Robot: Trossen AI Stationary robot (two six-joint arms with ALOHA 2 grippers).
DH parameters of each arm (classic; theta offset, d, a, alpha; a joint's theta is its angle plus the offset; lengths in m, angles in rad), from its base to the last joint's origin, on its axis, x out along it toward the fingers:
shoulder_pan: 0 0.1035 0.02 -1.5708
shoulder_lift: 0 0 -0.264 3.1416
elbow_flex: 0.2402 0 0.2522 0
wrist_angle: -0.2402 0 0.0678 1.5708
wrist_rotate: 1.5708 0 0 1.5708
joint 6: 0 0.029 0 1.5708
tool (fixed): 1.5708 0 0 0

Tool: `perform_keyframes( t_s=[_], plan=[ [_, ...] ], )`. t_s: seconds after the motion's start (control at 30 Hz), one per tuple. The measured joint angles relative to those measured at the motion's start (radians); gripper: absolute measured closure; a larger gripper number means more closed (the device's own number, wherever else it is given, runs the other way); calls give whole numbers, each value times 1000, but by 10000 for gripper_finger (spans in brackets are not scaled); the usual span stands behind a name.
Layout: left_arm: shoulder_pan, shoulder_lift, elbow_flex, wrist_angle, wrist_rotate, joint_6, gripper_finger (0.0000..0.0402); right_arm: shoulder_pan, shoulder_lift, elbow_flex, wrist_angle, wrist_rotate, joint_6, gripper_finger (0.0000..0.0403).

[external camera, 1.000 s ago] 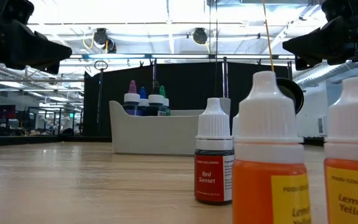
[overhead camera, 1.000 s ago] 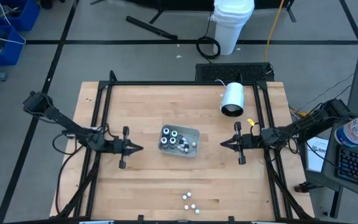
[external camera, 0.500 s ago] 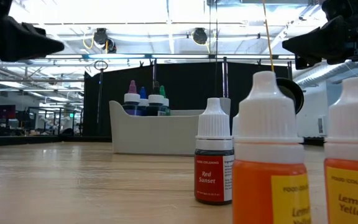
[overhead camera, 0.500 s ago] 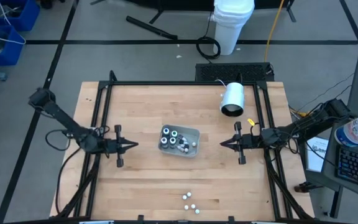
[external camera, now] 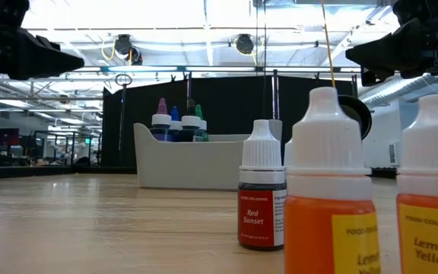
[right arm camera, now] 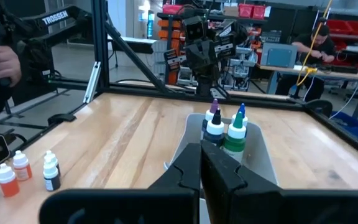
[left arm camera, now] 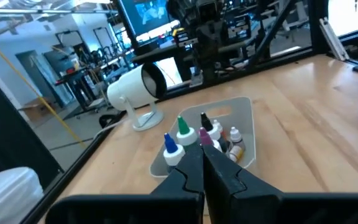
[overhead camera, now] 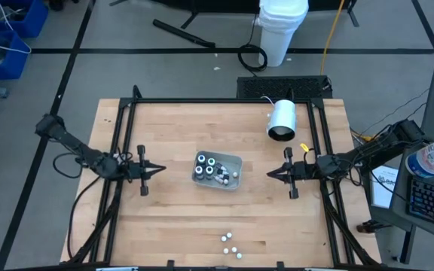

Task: Pick & Place food coloring
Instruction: Put the purple food coloring bottle into the gray bin

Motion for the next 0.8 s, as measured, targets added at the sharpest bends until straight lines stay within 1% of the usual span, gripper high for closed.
perform_keyframes(
  t_s=[0.13,0.27,0.53,0.63,0.7,0.8],
  plan=[
    [29,0,-1,1,-8,-31,384,0,3,0,0,0,20,403],
    [41,0,-1,3,-10,-33,367,0,4,0,0,0,-2,403],
    [41,0,-1,103,-10,102,360,0,24,0,-4,-3,-23,403],
    [41,0,-1,129,-10,130,360,0,56,2,37,-20,9,403],
    [41,0,-1,135,-10,138,360,6,91,23,53,-32,-9,403],
    [41,0,-1,134,-10,138,360,41,196,88,61,-27,-31,403]
  ],
)
